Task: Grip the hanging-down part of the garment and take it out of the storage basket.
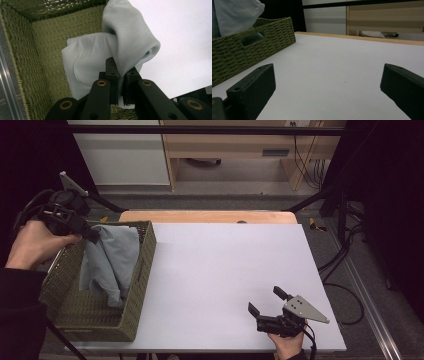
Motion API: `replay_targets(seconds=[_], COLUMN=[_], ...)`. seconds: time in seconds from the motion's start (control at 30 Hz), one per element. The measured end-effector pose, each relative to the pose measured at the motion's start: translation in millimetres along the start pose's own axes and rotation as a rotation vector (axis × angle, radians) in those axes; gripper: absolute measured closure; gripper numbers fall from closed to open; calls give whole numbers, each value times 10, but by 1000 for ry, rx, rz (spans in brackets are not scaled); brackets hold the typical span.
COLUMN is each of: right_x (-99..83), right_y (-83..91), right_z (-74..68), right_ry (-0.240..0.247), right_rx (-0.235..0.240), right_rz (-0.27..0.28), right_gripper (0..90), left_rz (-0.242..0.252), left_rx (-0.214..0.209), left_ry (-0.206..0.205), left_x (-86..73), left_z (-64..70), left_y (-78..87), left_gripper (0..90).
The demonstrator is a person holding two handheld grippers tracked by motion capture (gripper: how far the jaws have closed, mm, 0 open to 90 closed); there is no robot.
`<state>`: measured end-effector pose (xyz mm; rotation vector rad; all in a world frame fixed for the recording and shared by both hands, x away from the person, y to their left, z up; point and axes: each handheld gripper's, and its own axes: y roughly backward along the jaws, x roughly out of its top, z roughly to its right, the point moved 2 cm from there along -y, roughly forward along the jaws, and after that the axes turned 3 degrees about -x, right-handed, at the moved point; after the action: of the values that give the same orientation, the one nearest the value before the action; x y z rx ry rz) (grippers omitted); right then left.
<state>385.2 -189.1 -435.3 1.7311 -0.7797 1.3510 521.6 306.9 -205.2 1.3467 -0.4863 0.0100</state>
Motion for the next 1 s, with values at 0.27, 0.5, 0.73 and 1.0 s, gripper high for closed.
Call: replay_targets(seconds=[0.27,0.5,0.73,1.0], right_x=[55,184,372,554], right_y=[-36,-157,-321,-491], right_z=[-34,-184,-376,-606], right_ry=[6,14,29,48], right_rx=[31,89,158,222], right_rz=[2,18,42,46], right_gripper=[9,14,20,23], left_rz=[29,57,62,63], left_rx=[3,6,11,13], left_ry=[-14,-16,-18,-23], left_x=[49,61,69,89], left_z=[76,101,95,111], left_y=[181,332,375,385], left_gripper=[843,844,844,843])
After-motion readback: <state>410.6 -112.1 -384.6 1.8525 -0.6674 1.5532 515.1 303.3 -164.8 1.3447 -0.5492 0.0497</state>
